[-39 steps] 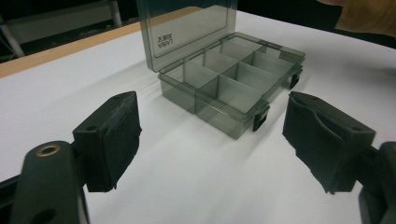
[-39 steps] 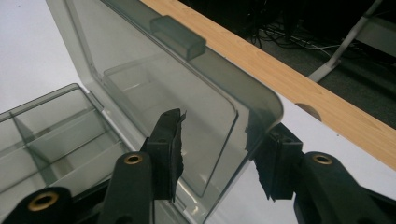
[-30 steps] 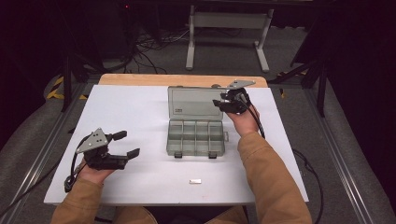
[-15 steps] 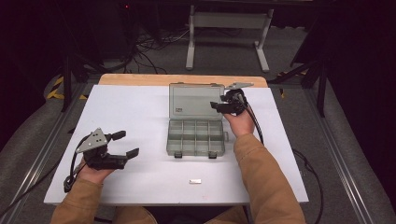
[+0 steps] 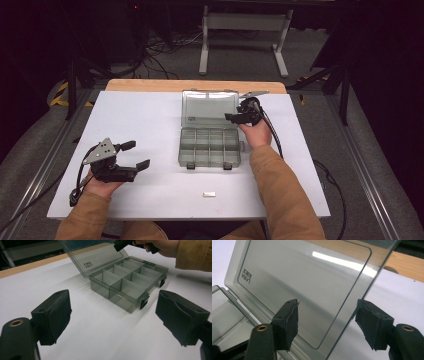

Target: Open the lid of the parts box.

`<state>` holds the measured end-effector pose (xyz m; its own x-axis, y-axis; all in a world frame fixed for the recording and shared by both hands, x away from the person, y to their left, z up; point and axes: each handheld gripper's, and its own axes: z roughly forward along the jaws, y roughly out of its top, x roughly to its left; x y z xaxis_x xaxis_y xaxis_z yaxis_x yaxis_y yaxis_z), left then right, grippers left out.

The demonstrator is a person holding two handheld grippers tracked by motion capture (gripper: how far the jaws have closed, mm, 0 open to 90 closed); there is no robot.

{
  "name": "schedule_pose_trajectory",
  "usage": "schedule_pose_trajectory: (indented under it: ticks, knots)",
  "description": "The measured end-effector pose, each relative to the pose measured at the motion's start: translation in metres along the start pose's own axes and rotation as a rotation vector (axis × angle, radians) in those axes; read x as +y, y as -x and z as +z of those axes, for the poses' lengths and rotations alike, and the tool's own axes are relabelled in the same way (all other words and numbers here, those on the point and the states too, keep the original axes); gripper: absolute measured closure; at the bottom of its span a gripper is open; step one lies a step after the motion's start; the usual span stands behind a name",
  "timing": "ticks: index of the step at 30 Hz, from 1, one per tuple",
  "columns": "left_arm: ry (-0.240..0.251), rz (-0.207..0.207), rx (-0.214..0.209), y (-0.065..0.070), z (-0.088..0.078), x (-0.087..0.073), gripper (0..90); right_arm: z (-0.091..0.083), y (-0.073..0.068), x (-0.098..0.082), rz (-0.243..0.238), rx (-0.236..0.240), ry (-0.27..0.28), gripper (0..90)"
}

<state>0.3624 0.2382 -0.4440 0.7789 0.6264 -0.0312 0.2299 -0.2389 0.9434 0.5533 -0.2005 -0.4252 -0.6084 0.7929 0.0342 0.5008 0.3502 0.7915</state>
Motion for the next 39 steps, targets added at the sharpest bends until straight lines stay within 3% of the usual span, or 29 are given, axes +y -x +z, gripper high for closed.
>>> schedule_pose_trajectory:
  ticks: [27,35,39]
  knots:
    - [-0.003,0.006,-0.008,0.001,0.000,-0.001,13.2,0.012,0.006,-0.011,0.041,0.028,-0.100,32.7]
    - [0.002,0.011,-0.005,0.000,-0.005,-0.003,12.5,0.002,0.006,-0.009,0.044,0.055,-0.079,31.6]
    - [0.010,-0.001,-0.005,-0.001,-0.009,-0.007,11.4,-0.015,-0.003,-0.003,-0.003,0.069,-0.028,30.4]
